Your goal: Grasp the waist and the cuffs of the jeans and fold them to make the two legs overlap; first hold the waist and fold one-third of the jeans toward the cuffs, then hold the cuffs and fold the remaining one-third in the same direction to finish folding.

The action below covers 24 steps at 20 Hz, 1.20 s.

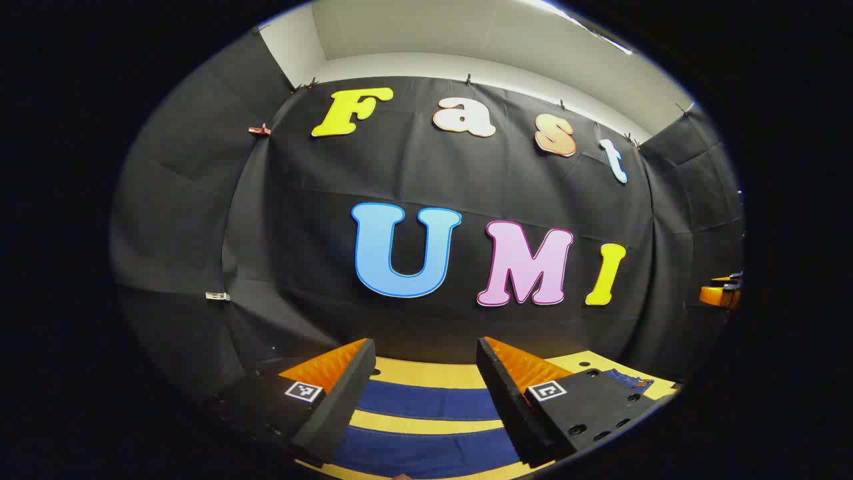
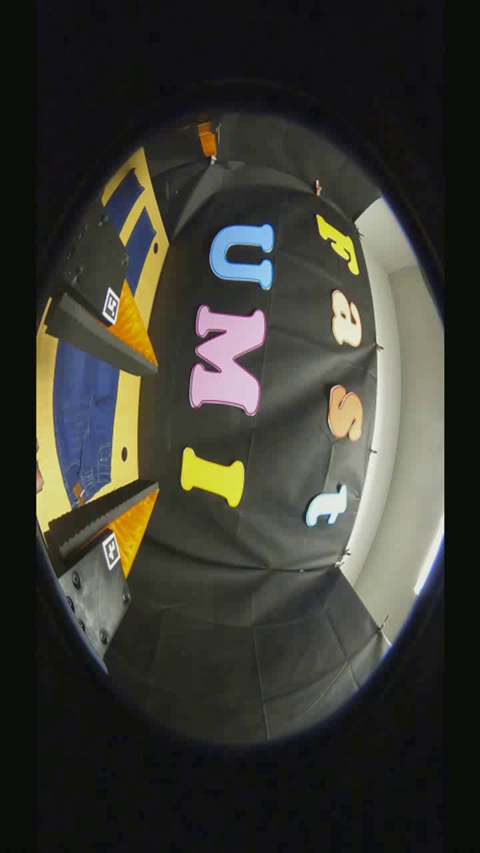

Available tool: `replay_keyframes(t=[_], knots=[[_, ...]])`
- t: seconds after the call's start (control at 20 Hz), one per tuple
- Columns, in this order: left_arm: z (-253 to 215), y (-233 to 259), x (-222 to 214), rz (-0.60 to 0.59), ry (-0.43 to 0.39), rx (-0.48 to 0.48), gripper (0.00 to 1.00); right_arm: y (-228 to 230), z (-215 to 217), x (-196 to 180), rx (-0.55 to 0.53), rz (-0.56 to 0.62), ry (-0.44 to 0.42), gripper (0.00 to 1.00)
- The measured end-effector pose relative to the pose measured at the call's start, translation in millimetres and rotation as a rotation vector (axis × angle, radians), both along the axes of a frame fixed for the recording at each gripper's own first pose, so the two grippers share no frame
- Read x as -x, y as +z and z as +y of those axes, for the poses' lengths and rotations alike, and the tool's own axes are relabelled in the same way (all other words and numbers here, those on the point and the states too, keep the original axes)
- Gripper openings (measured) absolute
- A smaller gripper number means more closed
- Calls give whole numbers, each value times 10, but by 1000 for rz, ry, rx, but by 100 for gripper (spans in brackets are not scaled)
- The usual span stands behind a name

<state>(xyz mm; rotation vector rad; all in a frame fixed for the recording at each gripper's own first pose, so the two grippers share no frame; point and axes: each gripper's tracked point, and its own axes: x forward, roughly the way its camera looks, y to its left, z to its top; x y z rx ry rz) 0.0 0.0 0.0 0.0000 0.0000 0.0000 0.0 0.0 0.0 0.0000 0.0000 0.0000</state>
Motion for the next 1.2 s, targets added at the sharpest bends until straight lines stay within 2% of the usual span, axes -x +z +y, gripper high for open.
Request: replay_keyframes(t=[0.35, 0.5, 0.9, 1.05, 1.2], knots=[[-18, -96, 26, 29, 0, -9, 96, -8, -117, 71, -17, -3, -39, 95], [15, -69, 56, 19, 3, -25, 96, -9, -58, 59, -19, -4, -32, 99], [110, -67, 198, 29, -26, -49, 96, -29, 151, 29, -4, -7, 2, 99], [85, -169, 283, 71, -104, -70, 96, -27, 187, -17, 18, -5, 17, 97], [91, -330, 311, 122, -195, -138, 96, -42, 217, -102, 85, 2, 54, 97]])
